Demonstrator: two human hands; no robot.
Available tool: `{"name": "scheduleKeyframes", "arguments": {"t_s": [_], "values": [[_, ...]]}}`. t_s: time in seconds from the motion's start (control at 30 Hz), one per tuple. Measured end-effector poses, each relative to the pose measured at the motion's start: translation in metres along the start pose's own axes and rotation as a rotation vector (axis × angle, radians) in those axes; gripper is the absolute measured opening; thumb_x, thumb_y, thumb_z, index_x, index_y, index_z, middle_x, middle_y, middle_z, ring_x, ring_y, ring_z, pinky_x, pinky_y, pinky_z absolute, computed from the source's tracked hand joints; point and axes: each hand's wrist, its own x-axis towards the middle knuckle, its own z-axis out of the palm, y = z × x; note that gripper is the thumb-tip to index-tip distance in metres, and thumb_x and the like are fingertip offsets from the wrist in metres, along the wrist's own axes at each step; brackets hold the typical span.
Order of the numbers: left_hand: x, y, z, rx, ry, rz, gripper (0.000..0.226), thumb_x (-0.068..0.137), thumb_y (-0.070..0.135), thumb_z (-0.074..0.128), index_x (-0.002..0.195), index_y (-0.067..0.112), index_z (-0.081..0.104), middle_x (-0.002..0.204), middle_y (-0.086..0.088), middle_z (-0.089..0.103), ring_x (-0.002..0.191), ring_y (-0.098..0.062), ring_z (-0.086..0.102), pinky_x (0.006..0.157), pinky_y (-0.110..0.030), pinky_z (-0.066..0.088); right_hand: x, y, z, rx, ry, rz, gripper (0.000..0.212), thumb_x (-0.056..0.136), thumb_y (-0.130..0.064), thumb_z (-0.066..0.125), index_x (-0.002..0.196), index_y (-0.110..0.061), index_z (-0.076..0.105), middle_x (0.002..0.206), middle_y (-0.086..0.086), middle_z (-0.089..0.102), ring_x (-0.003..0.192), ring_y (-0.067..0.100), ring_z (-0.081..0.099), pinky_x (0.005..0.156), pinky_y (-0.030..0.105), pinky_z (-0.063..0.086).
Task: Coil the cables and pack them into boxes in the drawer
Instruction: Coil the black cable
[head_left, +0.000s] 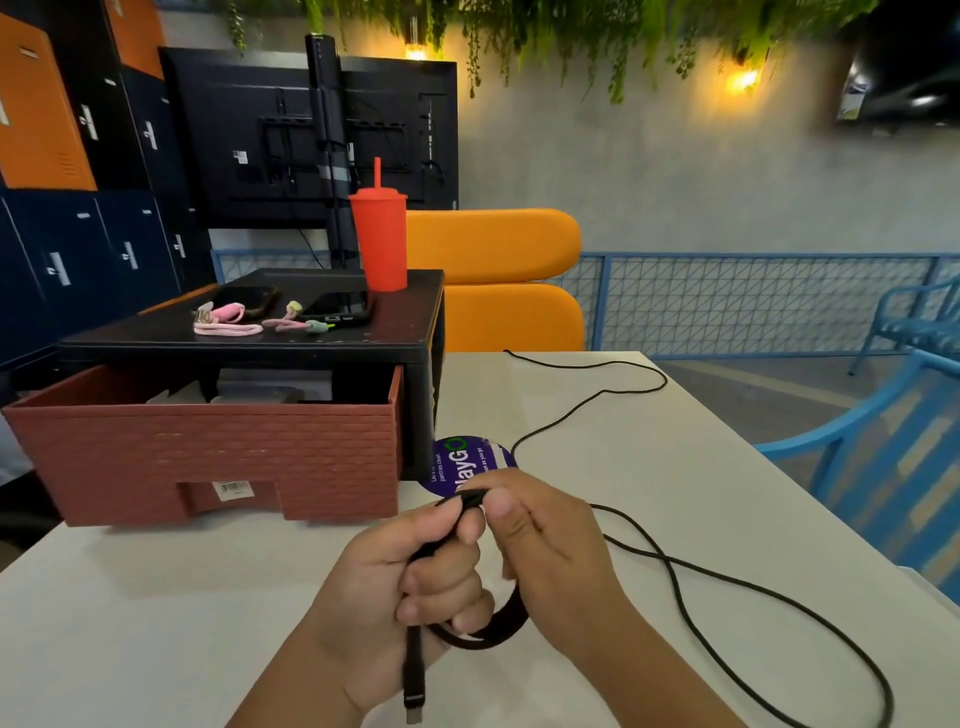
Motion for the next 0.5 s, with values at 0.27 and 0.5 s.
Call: {"name": "scheduleKeyframes", "arguments": {"t_s": [0.27,0.5], "values": [[-0.017,0.03,-0.009,-0.135,0.022,0.35,0.056,0.103,0.029,0.007,0.14,-0.006,0.03,0.071,-0.008,0.038,0.065,-0.016,0.033,0.083,-0.03,0.033,-0.003,0.036,-0.014,-0.253,-0.046,0.279,0.029,0.085,-0.042,0.049,0.083,-0.016,0.061,0.066,-0.006,0.05,0.063,0.003,0.042,0.061,0.023,0.036],[-0.033,0.051,-0.017,0.021,0.201,0.512,0.046,0.103,0.023,0.004,0.139,-0.003,-0.008,0.095,-0.019,0.055,0.083,-0.028,0.052,0.092,-0.034,0.03,-0.007,0.025,0.0,-0.485,-0.376,0.376,0.033,0.098,-0.035,0.039,0.099,-0.009,0.06,0.069,-0.005,0.049,0.065,0.01,0.043,0.065,0.027,0.037]]}}
